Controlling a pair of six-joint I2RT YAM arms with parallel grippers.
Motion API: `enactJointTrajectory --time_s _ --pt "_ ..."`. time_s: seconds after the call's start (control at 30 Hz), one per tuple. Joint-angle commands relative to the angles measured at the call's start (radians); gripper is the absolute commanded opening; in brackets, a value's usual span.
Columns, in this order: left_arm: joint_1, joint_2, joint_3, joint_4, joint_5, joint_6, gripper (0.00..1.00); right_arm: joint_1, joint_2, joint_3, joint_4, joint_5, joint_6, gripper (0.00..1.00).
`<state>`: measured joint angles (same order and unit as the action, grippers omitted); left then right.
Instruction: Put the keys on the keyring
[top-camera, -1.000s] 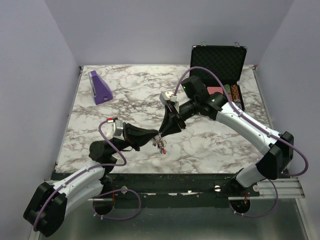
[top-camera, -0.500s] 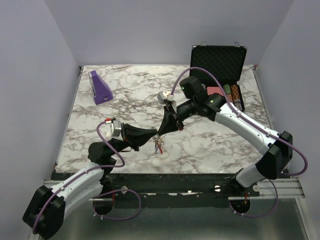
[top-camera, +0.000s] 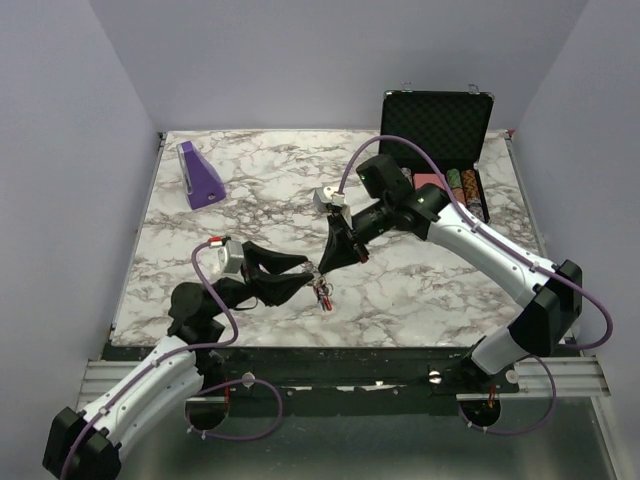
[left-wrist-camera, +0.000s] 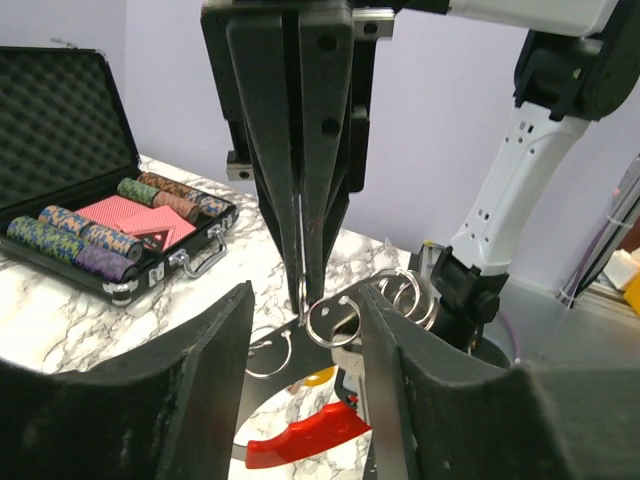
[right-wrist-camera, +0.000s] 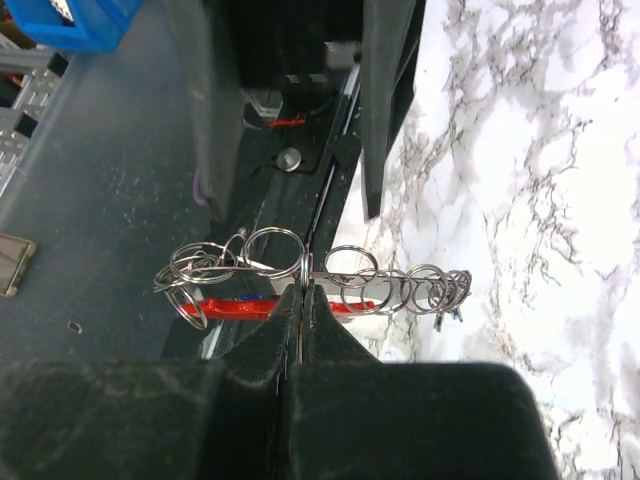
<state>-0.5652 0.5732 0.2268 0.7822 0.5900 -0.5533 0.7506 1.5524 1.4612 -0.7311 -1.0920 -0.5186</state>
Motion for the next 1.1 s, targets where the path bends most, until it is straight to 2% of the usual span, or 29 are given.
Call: enactJointTrajectory --time_s 0.0,0.1,0.2,0.23,0.3,0.47,0.67,0.8,1.07 --pt "-0.001 -0.113 0.15 -0.458 -0.097 0.075 0.7 0.004 0.032 0.085 -0.172 0.072 -0.116 0.01" --pt "-0.001 -0.127 0.265 -0.732 -0.214 0.055 0.9 0.01 0.075 0.137 -0.298 0.127 -0.19 0.01" --pt "-0.001 -0.084 0.354 -0.9 -0.158 0.096 0.92 0.01 0.104 0.175 -0.407 0.158 -0.251 0.01" --pt "-0.001 -0.063 0.371 -0.935 -0.129 0.102 0.96 0.012 0.11 0.183 -0.436 0.167 -0.264 0.01" --pt "0.001 -0.026 0.405 -0.98 -0.079 0.136 0.97 0.013 0.121 0.198 -0.473 0.185 -0.284 0.01" --pt "-0.01 0.02 0.424 -0.985 0.017 0.268 0.85 0.013 0.155 0.235 -0.539 0.21 -0.313 0.01" --pt "-0.094 0.099 0.468 -0.972 -0.045 0.361 0.81 0.016 0.19 0.254 -0.571 0.187 -0.322 0.01" --pt "-0.125 0.189 0.52 -0.997 -0.087 0.351 0.76 0.016 0.209 0.261 -0.573 0.181 -0.314 0.01" --pt "-0.173 0.304 0.574 -1.046 -0.147 0.296 0.6 0.016 0.213 0.26 -0.556 0.185 -0.285 0.01"
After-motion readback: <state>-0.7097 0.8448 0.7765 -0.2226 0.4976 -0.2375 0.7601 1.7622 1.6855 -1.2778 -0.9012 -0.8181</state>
